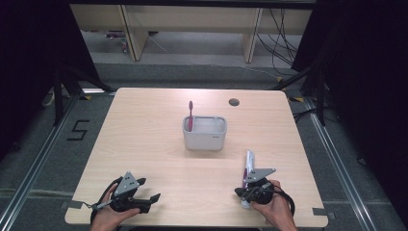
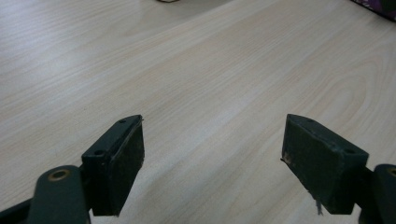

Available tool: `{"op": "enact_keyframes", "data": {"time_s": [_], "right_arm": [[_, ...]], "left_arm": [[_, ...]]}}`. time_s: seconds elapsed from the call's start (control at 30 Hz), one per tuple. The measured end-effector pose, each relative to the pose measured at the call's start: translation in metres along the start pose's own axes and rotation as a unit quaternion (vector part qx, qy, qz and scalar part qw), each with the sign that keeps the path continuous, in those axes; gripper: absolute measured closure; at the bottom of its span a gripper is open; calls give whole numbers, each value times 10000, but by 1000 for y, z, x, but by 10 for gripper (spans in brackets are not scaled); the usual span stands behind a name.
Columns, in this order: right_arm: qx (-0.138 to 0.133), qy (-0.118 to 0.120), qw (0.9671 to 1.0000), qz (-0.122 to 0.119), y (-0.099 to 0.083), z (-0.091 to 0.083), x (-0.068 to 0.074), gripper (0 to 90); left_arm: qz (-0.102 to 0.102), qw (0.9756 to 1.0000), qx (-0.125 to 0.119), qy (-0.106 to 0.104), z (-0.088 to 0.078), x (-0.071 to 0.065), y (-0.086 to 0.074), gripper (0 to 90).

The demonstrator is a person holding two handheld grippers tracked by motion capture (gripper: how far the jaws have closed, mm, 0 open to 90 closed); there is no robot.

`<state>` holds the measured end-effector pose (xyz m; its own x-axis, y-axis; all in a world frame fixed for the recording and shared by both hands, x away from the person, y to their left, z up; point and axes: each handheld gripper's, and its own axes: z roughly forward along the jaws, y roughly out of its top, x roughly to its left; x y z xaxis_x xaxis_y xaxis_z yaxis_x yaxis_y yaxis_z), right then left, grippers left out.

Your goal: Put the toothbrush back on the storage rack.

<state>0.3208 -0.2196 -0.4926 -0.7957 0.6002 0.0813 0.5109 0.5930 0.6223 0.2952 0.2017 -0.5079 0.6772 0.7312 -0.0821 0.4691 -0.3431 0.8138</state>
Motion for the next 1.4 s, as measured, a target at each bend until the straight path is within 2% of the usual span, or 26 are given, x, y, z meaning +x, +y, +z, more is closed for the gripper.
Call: {"op": "enact_keyframes", "data": {"time_s": [0.07,0.1,0.13,0.17,0.23,0.3,0.33,0.4,0.43,0.47,0.5,0.57,0.63,0.67,0.7,0.73,0.77,0.8,0.93,1.0,1.03,1.1,1.13,1.23,1.33,1.4], "right_arm": [[19,-84,10000,-39,-3,-3,-2,900],[70,-46,10000,50,-4,-5,-1,900],[89,-94,9999,-15,-6,-6,-4,900],[114,-101,9998,90,-8,-9,-5,900],[79,-155,9998,26,-10,-11,-9,900],[50,-183,9998,-44,-13,-13,-14,900],[47,-142,9999,69,-14,-14,-15,900],[62,-244,9996,93,-18,-16,-17,900],[160,-220,9995,151,-18,-19,-18,900],[164,-262,9994,126,-20,-21,-20,900],[138,-269,9993,213,-21,-22,-20,900],[163,-310,9992,187,-23,-23,-23,900],[245,-326,9990,169,-25,-25,-26,900],[270,-318,9990,180,-25,-26,-26,900],[270,-355,9989,160,-26,-26,-28,900],[261,-371,9988,177,-27,-26,-28,900],[368,-429,9982,207,-28,-27,-28,900],[387,-424,9981,203,-28,-27,-29,900],[330,-413,9985,157,-29,-28,-31,893],[146,-447,9988,155,-27,-31,-31,856],[117,-477,9987,154,-26,-33,-32,835],[130,-501,9984,210,-21,-38,-33,768],[112,-581,9980,241,-19,-40,-34,742],[111,-860,9958,278,-14,-45,-39,637],[267,-947,9938,518,-9,-46,-43,558],[507,-971,9914,722,-6,-48,-46,536]], "left_arm": [[9,10000,2,7,0,-1,0,205],[26,10000,40,3,-1,0,0,205],[11,10000,2,16,0,-1,0,205],[0,10000,-9,-6,1,0,0,205],[115,9999,103,-9,-1,1,0,205],[126,9999,108,-5,-1,1,0,205],[14,10000,28,14,0,-1,0,205],[27,10000,21,5,0,-1,0,205],[115,9999,127,20,-1,0,0,205],[15,10000,10,10,0,-1,0,205],[29,10000,44,14,0,0,0,205],[106,9999,119,7,0,0,0,205],[90,9999,103,6,0,0,-1,205],[1,10000,18,11,1,-1,-1,205],[95,9999,120,67,0,1,0,206],[23,10000,32,30,1,0,-1,206],[103,9998,127,59,0,1,-1,205],[2,10000,48,21,0,-1,-1,205],[56,10000,63,37,1,0,0,206],[12,10000,25,16,1,-1,0,206],[51,9999,76,71,0,0,0,206],[-46,10000,4,41,1,-1,0,206],[23,10000,31,47,1,0,-1,206],[-14,10000,11,27,0,-1,0,207],[0,10000,-6,14,1,-1,0,208],[21,10000,49,26,0,0,0,208]]}}
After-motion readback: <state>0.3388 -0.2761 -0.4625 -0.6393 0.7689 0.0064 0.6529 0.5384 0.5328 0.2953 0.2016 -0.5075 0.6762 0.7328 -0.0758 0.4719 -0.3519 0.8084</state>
